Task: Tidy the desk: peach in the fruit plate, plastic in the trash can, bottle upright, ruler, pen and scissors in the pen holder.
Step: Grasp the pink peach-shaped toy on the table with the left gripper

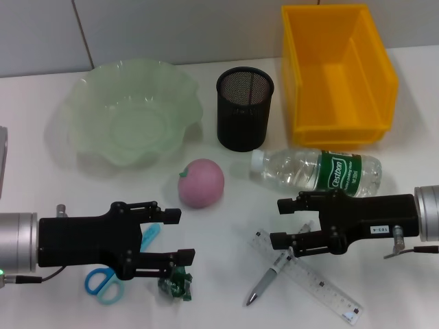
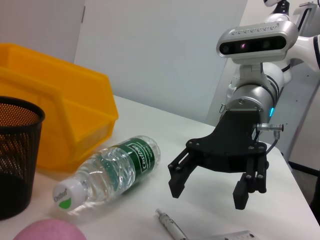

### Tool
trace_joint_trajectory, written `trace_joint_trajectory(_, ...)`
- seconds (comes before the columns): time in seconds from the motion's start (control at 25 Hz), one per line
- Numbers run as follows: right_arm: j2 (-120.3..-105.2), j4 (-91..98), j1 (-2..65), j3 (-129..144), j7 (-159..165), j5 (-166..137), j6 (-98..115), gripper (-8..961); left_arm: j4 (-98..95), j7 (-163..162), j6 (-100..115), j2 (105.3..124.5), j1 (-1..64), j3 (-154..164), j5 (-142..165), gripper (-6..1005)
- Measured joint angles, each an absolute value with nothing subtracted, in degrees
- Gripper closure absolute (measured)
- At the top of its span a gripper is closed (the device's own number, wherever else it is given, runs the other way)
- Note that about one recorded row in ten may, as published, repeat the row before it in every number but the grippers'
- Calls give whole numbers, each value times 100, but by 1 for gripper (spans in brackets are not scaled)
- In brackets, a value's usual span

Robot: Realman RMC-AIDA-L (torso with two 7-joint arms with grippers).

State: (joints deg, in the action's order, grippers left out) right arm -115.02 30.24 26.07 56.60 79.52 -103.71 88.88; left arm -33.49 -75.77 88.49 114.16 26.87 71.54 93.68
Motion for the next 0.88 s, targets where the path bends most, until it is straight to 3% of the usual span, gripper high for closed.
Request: trace_joint_trajectory(0.88,-11515,3013,2621,5660,7970,-10385,8867,147,-3515,-7576,8848,11478,2752,7141,9333,223)
